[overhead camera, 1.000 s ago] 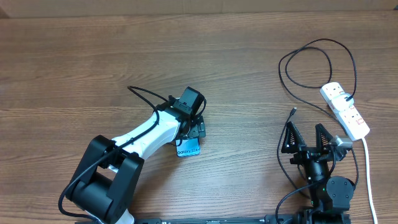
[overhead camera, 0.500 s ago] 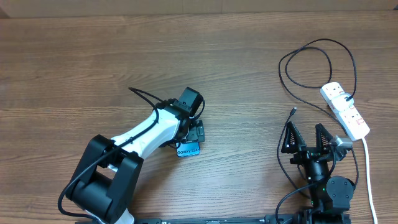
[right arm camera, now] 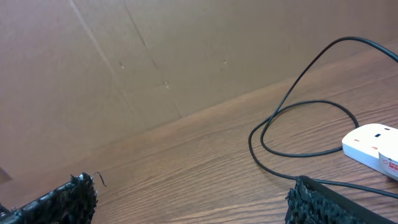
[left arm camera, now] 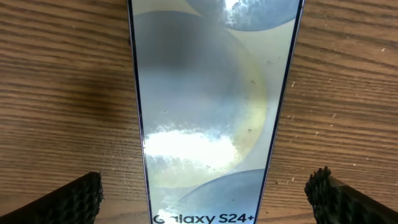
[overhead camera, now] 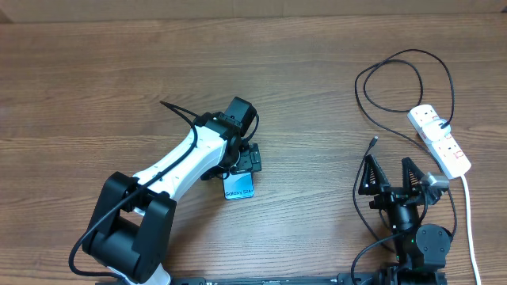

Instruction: Plug charger to phone and switch on socket

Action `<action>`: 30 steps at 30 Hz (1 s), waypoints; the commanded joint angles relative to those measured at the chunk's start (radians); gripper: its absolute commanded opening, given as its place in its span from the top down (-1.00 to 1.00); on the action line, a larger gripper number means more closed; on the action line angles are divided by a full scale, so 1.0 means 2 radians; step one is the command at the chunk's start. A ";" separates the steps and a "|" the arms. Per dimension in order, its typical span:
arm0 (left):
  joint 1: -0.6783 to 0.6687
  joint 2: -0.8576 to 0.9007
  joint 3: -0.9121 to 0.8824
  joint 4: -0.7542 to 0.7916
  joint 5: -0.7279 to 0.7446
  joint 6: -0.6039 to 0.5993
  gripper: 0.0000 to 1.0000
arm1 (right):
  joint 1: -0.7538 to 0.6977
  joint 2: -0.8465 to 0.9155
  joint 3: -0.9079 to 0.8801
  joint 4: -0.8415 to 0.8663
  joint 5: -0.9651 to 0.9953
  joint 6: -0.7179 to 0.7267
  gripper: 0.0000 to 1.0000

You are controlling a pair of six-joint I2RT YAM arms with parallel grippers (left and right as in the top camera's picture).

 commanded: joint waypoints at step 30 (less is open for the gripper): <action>0.003 0.118 0.008 0.035 -0.006 0.022 -0.74 | 0.002 -0.004 -0.005 0.003 -0.001 0.001 -1.00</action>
